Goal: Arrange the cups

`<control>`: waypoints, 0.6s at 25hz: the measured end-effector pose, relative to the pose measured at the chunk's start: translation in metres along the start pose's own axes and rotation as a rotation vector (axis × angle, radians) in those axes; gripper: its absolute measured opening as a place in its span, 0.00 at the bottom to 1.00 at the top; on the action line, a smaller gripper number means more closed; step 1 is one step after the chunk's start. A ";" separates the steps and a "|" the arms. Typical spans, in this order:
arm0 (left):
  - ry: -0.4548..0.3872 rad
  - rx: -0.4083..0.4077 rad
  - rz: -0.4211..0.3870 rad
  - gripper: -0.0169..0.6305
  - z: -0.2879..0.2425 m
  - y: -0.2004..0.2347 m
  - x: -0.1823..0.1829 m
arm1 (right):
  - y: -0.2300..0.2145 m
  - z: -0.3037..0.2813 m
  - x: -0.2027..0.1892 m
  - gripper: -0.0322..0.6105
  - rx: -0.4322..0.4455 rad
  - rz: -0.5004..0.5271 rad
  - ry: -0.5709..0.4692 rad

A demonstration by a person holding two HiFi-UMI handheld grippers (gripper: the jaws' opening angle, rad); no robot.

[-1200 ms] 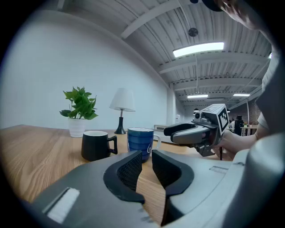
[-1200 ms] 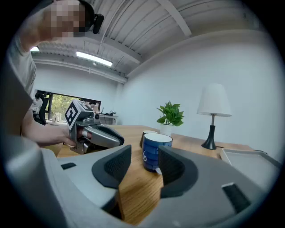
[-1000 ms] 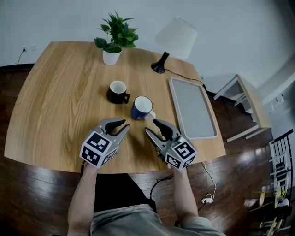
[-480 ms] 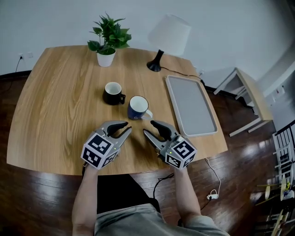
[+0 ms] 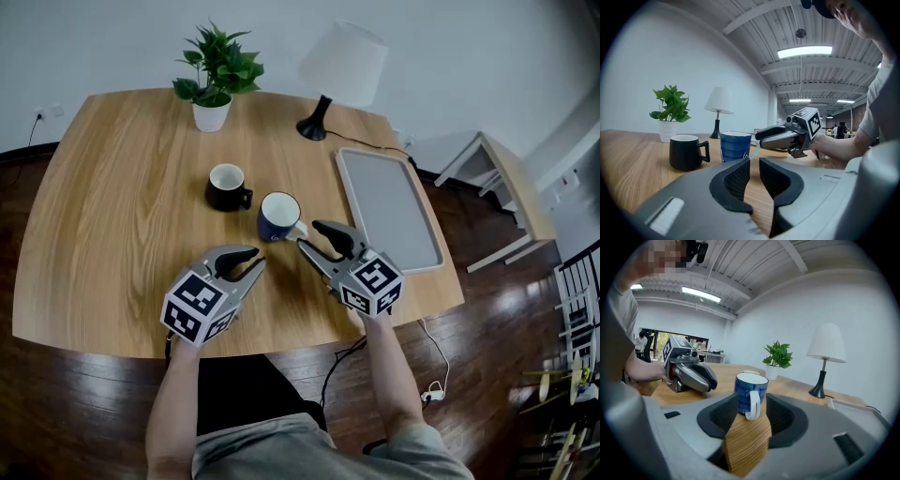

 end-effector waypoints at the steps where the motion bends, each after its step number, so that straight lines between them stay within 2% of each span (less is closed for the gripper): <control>1: -0.005 0.001 -0.002 0.14 0.001 0.000 0.000 | -0.002 -0.005 0.001 0.32 0.010 0.012 0.018; 8: -0.029 0.013 -0.011 0.14 0.003 0.000 0.002 | -0.006 -0.028 0.005 0.31 0.093 0.054 0.118; 12: -0.033 0.019 -0.010 0.14 0.005 0.000 0.002 | -0.006 -0.033 0.004 0.30 0.100 0.075 0.147; 15: -0.034 0.020 -0.011 0.14 0.005 0.000 0.002 | -0.006 -0.031 0.005 0.19 0.095 0.035 0.140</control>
Point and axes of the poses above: the fingertips, and each gripper's own axes: z backward along the fingers, y to its left, x out of its top, the point moved 8 cm from there along z, backward along the fingers, and after that the axes turned 13 degrees about -z, right-handed, at the moved point
